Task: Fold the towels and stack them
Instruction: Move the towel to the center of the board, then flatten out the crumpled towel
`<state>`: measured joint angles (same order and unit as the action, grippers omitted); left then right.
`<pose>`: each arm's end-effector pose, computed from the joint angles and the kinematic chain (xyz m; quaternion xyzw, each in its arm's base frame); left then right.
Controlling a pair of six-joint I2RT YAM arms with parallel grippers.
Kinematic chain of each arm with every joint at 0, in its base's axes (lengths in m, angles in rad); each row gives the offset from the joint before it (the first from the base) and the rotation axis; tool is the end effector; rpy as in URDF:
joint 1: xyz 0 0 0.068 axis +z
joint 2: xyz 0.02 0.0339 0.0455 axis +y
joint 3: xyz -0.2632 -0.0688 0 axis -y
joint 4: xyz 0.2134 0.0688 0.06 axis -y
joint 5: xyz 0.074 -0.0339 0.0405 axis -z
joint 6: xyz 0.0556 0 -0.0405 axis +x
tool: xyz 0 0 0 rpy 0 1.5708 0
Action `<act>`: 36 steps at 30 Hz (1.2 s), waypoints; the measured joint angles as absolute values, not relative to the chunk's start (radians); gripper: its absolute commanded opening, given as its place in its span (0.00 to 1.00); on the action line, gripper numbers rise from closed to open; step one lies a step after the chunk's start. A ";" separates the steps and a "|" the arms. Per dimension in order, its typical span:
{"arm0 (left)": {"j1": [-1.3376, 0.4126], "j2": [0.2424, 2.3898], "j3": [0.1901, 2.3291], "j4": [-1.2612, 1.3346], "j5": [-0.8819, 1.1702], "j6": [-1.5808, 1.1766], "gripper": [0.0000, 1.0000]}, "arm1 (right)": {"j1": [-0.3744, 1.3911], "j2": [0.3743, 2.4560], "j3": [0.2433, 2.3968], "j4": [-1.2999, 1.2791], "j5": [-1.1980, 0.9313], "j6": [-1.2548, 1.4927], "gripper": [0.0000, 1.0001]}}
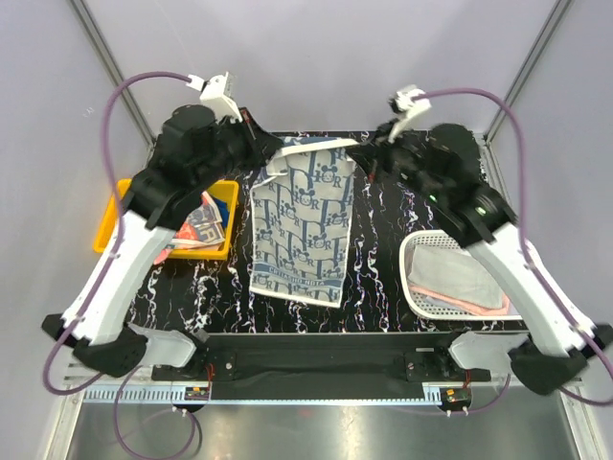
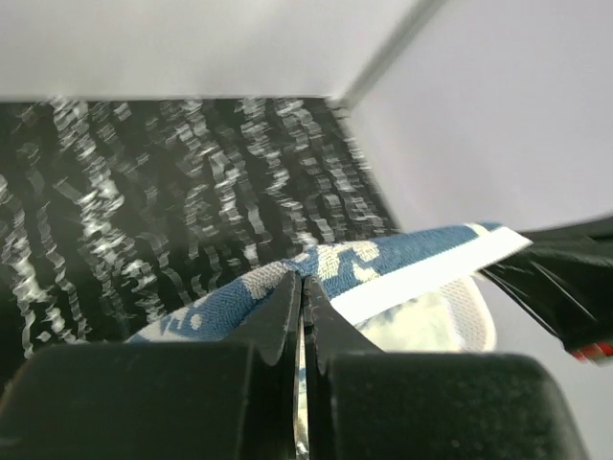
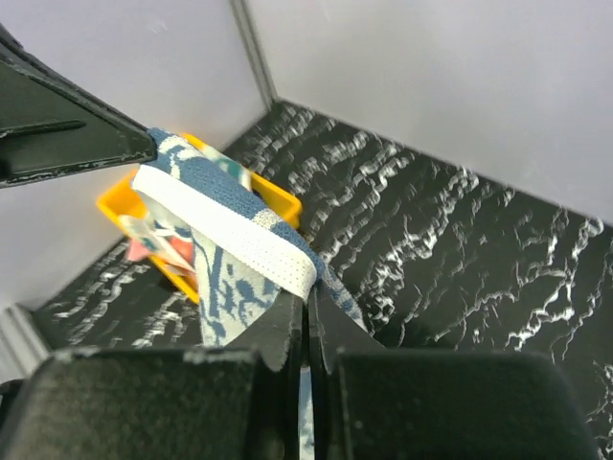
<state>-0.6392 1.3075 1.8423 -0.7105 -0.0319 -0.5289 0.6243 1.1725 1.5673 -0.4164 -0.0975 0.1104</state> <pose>0.1873 -0.1370 0.5054 0.0320 0.7657 -0.3439 0.5425 0.1763 0.1336 0.4908 -0.2144 0.6818 0.2834 0.6395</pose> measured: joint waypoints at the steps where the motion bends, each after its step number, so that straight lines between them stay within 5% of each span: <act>1: -0.602 1.320 1.813 -0.697 -0.012 -0.534 0.00 | 0.612 1.214 1.567 -0.406 -0.097 0.110 0.00; 5: -0.444 1.490 1.716 -0.604 0.097 -0.548 0.00 | 0.500 1.451 1.545 -0.329 -0.135 0.130 0.00; 8: -0.363 1.723 1.737 -0.525 0.149 -0.539 0.36 | 0.427 1.702 1.586 -0.290 -0.142 0.138 0.02; 9: -0.334 1.824 1.781 -0.519 0.159 -0.535 0.56 | 0.410 1.777 1.613 -0.285 -0.142 0.139 0.08; 14: -0.224 2.267 2.059 -0.522 0.183 -0.532 0.75 | 0.312 2.274 2.017 -0.368 -0.125 0.188 0.60; 17: -0.193 2.303 2.027 -0.544 0.165 -0.534 0.77 | 0.273 2.429 2.170 -0.443 -0.104 0.214 0.81; 19: -0.192 2.248 1.935 -0.517 0.146 -0.549 0.76 | 0.258 2.437 2.171 -0.496 -0.089 0.229 0.84; 25: -0.288 1.958 1.636 -0.497 0.040 -0.585 0.69 | 0.268 2.239 1.954 -0.501 -0.045 0.308 0.78; 28: -0.368 1.857 1.551 -0.485 -0.009 -0.591 0.58 | 0.292 2.069 1.760 -0.476 -0.035 0.338 0.72; 36: -0.490 1.829 1.353 -0.486 -0.155 -0.633 0.46 | 0.460 1.781 1.317 -0.369 -0.027 0.438 0.64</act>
